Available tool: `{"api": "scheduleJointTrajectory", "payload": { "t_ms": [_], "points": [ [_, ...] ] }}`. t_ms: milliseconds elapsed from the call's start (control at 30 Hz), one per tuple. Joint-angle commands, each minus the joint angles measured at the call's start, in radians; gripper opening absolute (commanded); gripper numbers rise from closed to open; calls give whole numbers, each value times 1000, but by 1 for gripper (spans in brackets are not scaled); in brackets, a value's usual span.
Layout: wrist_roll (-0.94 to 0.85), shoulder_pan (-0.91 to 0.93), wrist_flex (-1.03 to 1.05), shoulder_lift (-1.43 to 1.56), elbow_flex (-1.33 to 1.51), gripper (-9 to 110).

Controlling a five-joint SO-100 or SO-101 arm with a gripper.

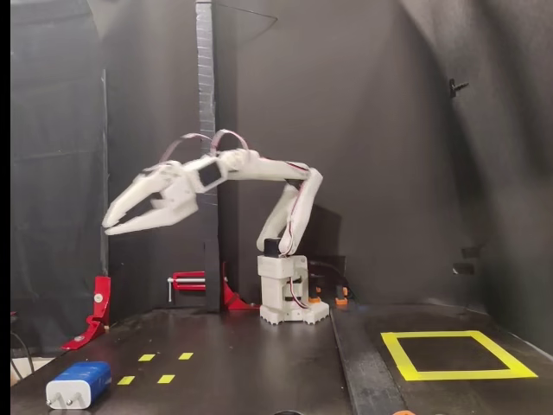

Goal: Grasp the block and place it in the designated area.

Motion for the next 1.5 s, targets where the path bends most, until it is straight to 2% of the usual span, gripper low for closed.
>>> {"api": "scheduleJointTrajectory", "payload": {
  "t_ms": [0,600,1133,1300,1467],
  "points": [
    [5,-8,67,-95,-164,0],
    [6,-38,535,-626,-808,0],
    [-26,-31,609,-666,-833,0],
    [-144,-25,630,-660,-830,0],
    [-436,-20,637,-643,-828,0]
  ]
}}
